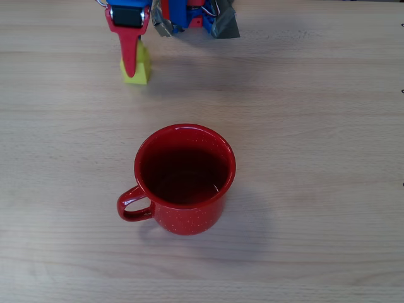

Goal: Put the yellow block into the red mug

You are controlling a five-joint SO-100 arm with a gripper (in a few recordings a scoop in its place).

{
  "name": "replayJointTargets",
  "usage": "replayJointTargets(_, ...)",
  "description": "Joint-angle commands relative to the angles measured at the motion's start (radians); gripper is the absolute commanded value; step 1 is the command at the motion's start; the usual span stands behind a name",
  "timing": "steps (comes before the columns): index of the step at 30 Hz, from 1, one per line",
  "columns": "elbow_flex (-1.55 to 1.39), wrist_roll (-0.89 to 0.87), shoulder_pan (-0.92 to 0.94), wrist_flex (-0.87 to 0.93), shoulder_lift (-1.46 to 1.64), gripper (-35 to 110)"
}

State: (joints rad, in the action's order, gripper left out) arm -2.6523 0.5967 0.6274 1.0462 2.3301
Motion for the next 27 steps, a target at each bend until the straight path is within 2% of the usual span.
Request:
replayJointTargets(1, 0.011, -0.005, 0.000, -0.012, 0.009, 1)
replayJointTargets(12, 0.037, -0.121, -0.017, 0.003, 0.035, 0)
replayJointTargets(19, 0.206, -0.261, -0.066, 0.175, 0.038, 0)
replayJointTargets(27, 0.345, -0.410, -0.130, 0.107, 0.020, 0)
